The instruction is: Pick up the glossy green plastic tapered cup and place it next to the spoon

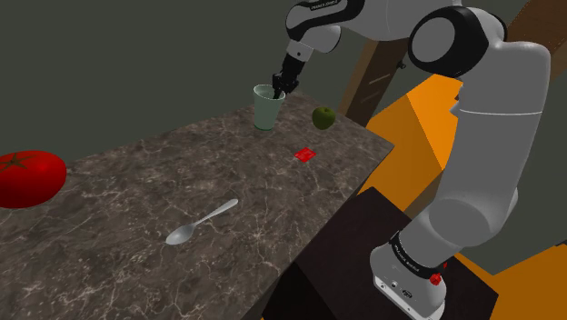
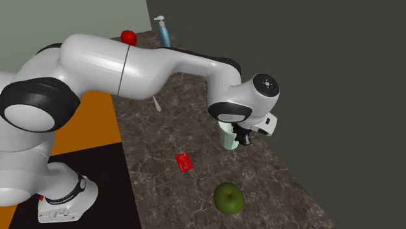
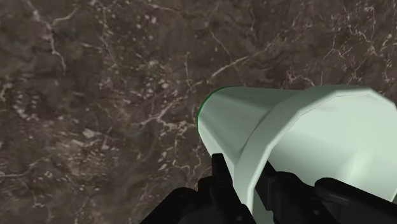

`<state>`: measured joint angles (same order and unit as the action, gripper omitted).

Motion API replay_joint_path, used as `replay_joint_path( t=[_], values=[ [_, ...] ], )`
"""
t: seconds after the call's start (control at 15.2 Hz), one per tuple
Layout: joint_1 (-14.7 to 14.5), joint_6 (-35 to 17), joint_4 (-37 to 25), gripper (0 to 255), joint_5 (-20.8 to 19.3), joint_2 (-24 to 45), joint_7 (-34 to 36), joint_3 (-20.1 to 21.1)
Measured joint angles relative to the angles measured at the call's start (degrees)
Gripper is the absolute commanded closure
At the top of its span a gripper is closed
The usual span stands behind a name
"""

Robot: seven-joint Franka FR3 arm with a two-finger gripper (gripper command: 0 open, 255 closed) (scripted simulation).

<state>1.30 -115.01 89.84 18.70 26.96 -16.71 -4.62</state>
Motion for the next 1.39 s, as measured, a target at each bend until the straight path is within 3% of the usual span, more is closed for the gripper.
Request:
replay_joint_path(
  t=[0.4,1.39],
  values=[
    [0.01,0.79,-0.53,255,-0.13,-0.24,0.24,-0.04],
    [0.19,10.22,-7.7,255,-1.28,-2.83,2.91,-0.37]
  ],
)
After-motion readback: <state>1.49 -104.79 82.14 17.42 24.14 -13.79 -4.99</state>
